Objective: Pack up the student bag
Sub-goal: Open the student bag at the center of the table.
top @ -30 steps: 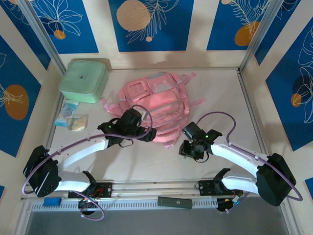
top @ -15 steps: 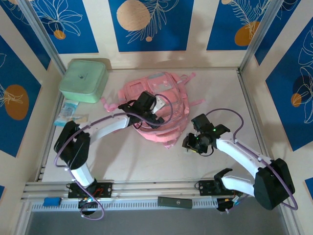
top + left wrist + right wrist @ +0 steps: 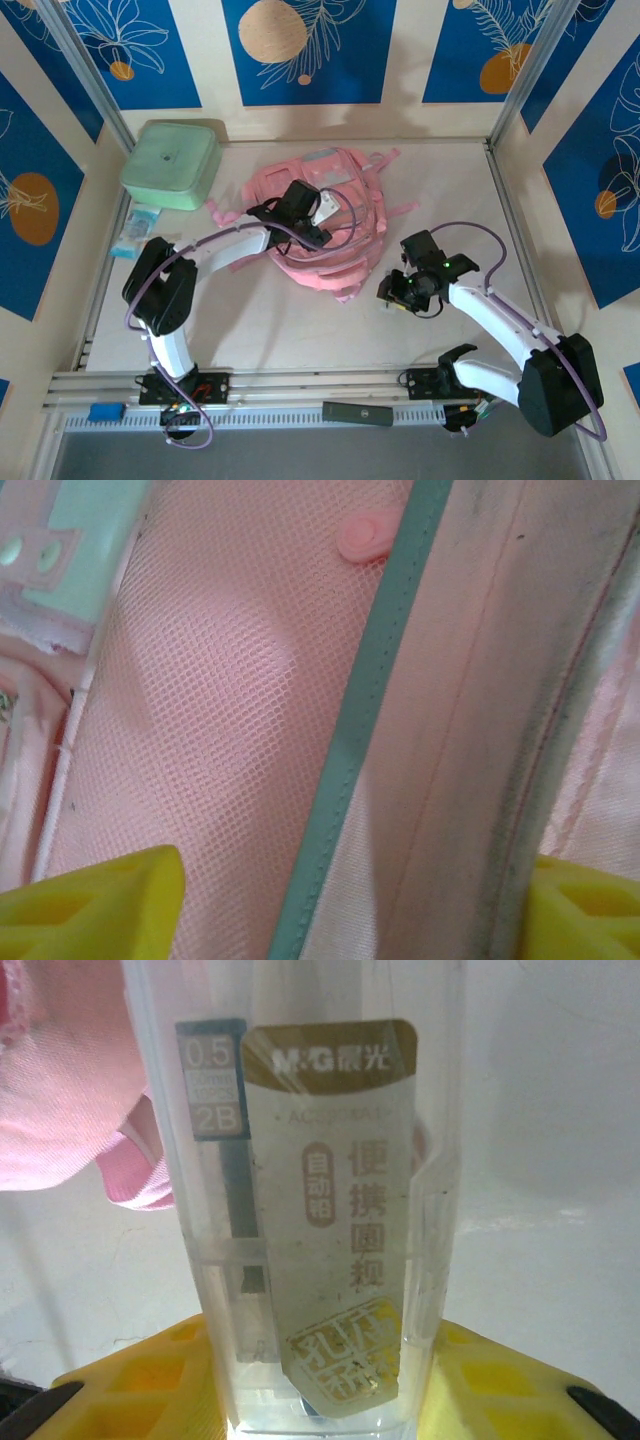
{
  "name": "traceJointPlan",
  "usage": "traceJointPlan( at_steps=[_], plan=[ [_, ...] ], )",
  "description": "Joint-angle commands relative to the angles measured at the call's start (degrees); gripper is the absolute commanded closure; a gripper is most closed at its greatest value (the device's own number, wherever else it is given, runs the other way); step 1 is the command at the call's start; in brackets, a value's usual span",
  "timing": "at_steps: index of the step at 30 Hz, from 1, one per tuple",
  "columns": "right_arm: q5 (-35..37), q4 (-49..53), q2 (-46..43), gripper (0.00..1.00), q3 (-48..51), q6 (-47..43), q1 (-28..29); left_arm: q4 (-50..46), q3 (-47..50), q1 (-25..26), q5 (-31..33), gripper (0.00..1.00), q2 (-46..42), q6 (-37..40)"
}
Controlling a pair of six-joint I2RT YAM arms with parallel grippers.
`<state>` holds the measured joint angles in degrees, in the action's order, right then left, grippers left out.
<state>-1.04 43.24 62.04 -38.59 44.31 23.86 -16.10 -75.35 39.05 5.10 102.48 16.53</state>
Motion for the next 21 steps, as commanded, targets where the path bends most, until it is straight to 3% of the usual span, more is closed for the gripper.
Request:
traceJointPlan(
  at_steps=[1,3,8,18,21],
  plan=[
    [-2.1,1.8,-0.9,0.60,-1.8,-0.9,-0.3,0.3,-1.6,-2.2,-1.5,0.37,-2.4,-0.4],
    [-2.0,1.9,-1.0,0.60,-1.9,-0.8,-0.3,0.2,-1.6,-2.5,-1.9,0.43,-2.0,-0.6],
    [-1.6,3.0,-1.4,0.60,-2.6,-1.2,-0.4,-1.0,-2.8,-3.2,-4.9,0.49,-1.2,-1.1],
    [-1.9,3.9,-1.4,0.60,-4.1,-2.0,-0.8,-0.9,-5.1,-3.5,-6.7,0.98,-0.3,-3.2],
    [-2.4,4.3,-1.3,0.60,-5.3,-2.7,-0.9,-1.5,-5.6,-3.2,-8.4,1.00,-1.1,-4.9]
  ],
)
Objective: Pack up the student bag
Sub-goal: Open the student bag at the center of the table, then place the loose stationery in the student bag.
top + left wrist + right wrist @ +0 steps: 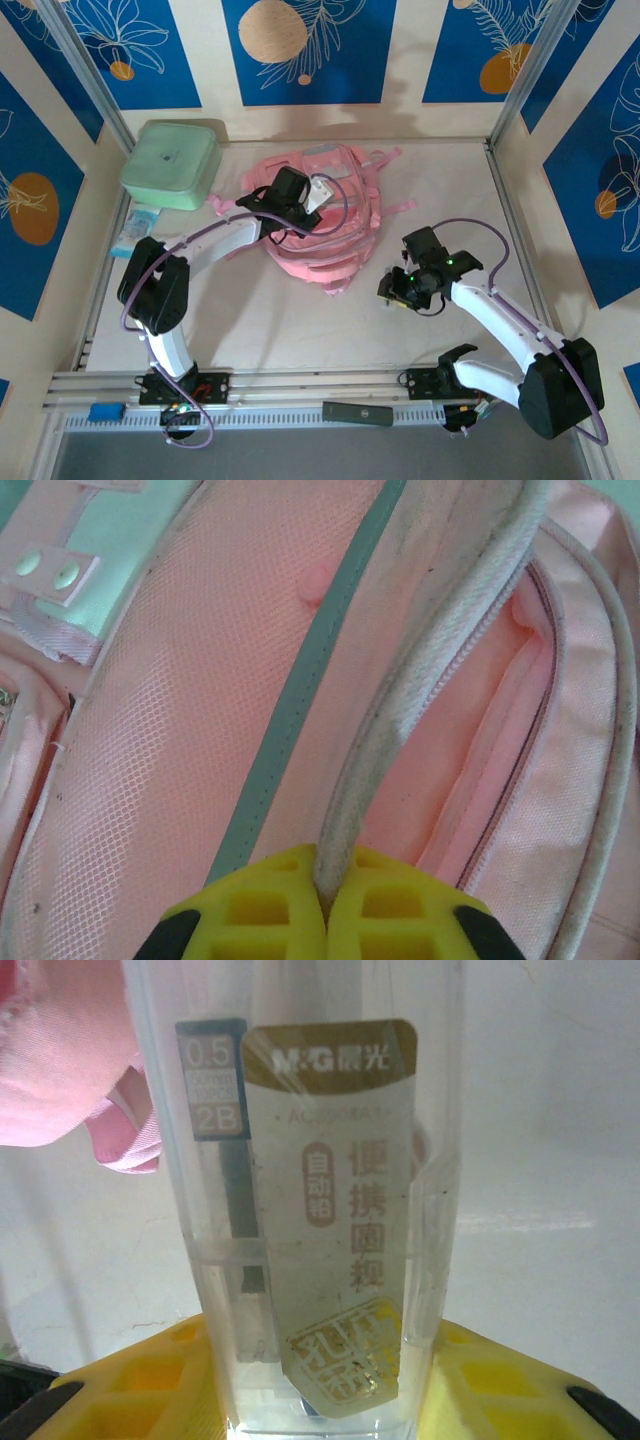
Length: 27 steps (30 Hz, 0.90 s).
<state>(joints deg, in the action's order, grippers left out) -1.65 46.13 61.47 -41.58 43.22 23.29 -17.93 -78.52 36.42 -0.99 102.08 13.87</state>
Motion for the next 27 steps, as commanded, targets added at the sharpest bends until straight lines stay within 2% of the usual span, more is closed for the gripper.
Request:
traceJointPlan(
  at_steps=[1,5,12,16,20,23,27],
  plan=[
    [-2.0,1.6,-0.6,0.60,-2.7,-1.9,-0.4,0.4,-2.3,-0.3,-2.8,1.00,-1.1,-3.1],
    [-2.8,2.1,0.6,0.60,-5.4,-3.1,-0.4,-0.2,-2.7,2.1,-2.0,1.00,-3.1,-8.0],
    [-3.5,2.5,5.9,0.61,-12.7,-5.3,-0.5,1.7,-1.9,7.7,0.9,1.00,-5.7,-22.5],
    [-4.2,1.8,10.4,0.61,-17.9,-6.0,-0.4,0.7,-4.0,11.3,4.7,1.00,-5.1,-30.3],
    [-4.6,-0.3,15.0,0.61,-22.3,-5.6,-0.1,1.9,-4.0,11.4,4.9,1.00,-5.3,-37.9],
    [-4.3,-2.4,18.8,0.61,-25.0,-4.7,1.0,4.5,-3.5,11.4,4.3,1.00,-5.5,-39.5],
    [-3.5,-4.6,23.1,0.58,-26.7,-2.5,1.3,2.7,-4.7,11.4,5.9,1.00,-5.1,-40.9]
  ],
)
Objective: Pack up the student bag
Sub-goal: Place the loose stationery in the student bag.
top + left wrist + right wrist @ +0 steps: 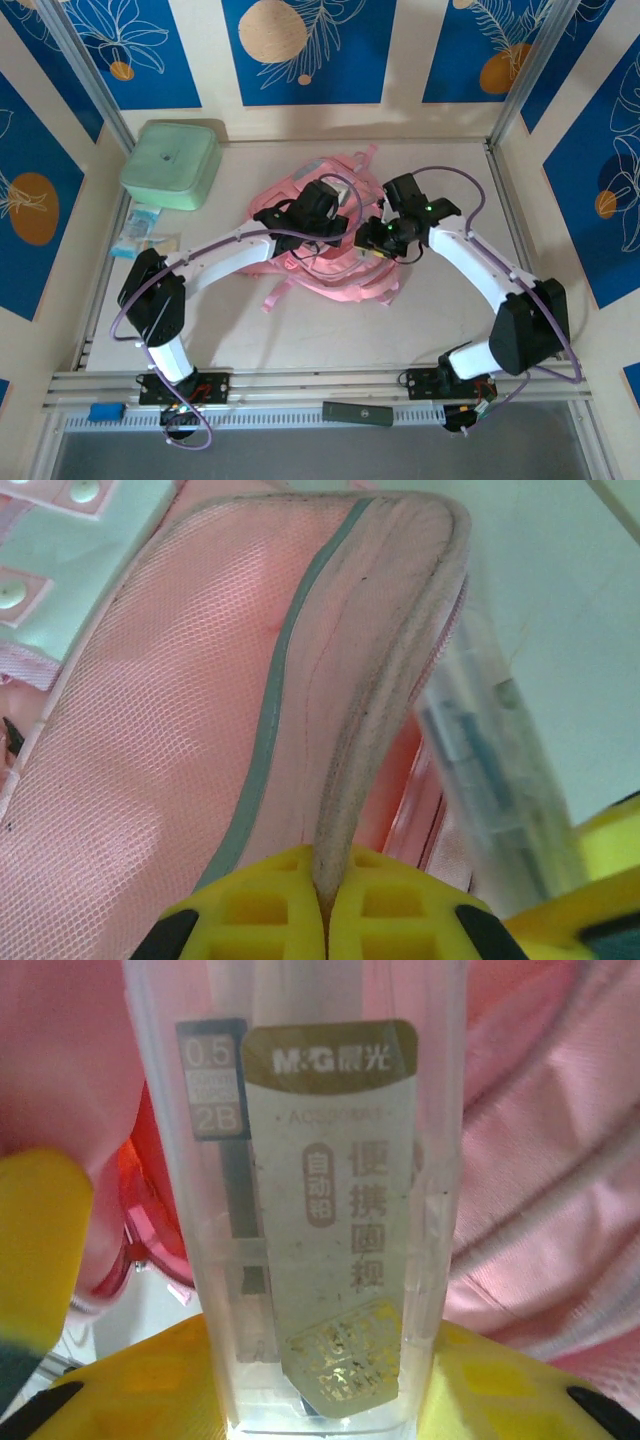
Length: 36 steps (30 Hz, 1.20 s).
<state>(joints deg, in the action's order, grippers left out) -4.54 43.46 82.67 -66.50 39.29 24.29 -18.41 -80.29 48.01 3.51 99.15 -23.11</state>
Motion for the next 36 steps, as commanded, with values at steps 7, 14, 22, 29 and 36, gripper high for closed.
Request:
traceJointPlan(
  at_steps=[7,14,22,29,36],
  plan=[
    [-1.9,-8.5,6.4,0.50,-3.9,5.0,0.2,6.1,-1.5,-0.4,0.2,1.00,-2.3,-6.1],
    [-7.2,-12.8,5.4,0.38,-1.4,7.1,-0.4,6.1,-0.9,-1.2,0.5,1.00,-2.9,-6.9],
    [-13.5,-15.2,0.8,0.51,6.1,9.8,-4.3,6.7,-0.1,-1.8,-1.2,1.00,-3.1,-7.2],
    [-16.4,-26.5,4.4,0.77,8.5,15.4,-2.9,7.1,0.2,-1.7,-2.5,1.00,-2.9,-8.8],
    [-17.6,-40.0,7.4,0.87,9.5,19.8,-1.0,7.0,1.0,-1.6,-2.8,1.00,-4.0,-9.9]
  ],
)
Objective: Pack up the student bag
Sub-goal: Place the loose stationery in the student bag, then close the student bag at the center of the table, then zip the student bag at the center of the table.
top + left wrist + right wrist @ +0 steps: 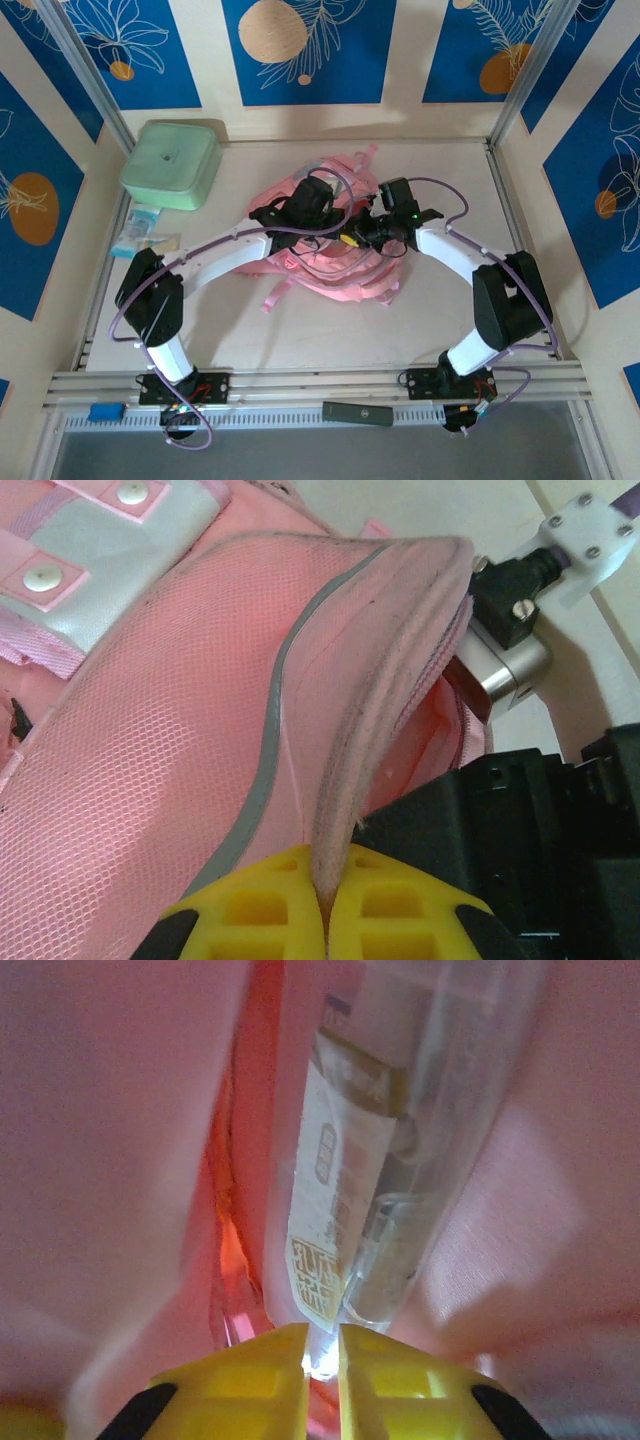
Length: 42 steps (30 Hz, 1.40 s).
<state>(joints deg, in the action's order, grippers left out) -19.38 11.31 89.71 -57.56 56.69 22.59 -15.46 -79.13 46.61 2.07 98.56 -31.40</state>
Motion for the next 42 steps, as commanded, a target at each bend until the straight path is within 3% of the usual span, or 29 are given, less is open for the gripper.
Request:
traceJointPlan(
  at_steps=[1,5,9,16,19,20,22,23,26,30,36,42],
  plan=[
    [-2.7,-7.5,0.0,0.87,0.8,1.8,0.6,4.0,0.0,-0.2,-1.1,1.00,-3.4,-2.0],
    [-2.7,-3.4,-4.7,0.86,3.2,-1.6,-0.8,3.0,0.2,-0.2,-0.5,1.00,-3.4,-3.7],
    [1.0,9.8,-10.5,0.85,3.2,-8.9,-3.6,3.2,-0.6,1.3,-1.5,1.00,-1.7,-6.8],
    [0.3,23.2,-16.6,0.81,3.0,-16.4,-14.8,2.5,-7.1,5.8,0.1,1.00,6.1,-10.8],
    [3.4,28.6,-17.3,0.81,0.2,-19.2,-15.6,0.4,-10.7,6.0,-0.1,1.00,8.9,-11.4],
    [4.9,30.0,-17.9,0.80,-0.4,-19.6,-15.3,0.6,-10.9,6.0,-1.1,0.96,8.6,-11.0],
    [7.4,32.3,-19.5,0.77,-0.9,-20.1,-14.3,1.4,-9.9,5.9,-3.3,0.65,6.3,-9.7],
    [8.3,33.5,-20.0,0.76,-1.1,-20.0,-13.8,2.0,-8.6,5.8,-4.3,0.61,4.5,-9.3],
    [15.2,38.3,-21.8,0.70,-1.9,-19.1,-9.3,4.8,-1.4,5.3,-4.9,0.52,-2.8,-9.2],
    [29.3,42.0,-23.6,0.61,-0.9,-12.4,3.8,6.9,10.3,2.1,-2.6,0.50,-10.6,-13.0],
    [40.2,35.2,-20.5,0.50,2.0,4.8,20.7,18.0,25.6,-4.5,-7.0,0.50,-15.7,-21.5],
    [46.8,29.6,-10.9,0.45,-2.2,10.9,27.4,22.0,32.4,-5.8,-5.2,0.50,-18.6,-23.5]
  ],
)
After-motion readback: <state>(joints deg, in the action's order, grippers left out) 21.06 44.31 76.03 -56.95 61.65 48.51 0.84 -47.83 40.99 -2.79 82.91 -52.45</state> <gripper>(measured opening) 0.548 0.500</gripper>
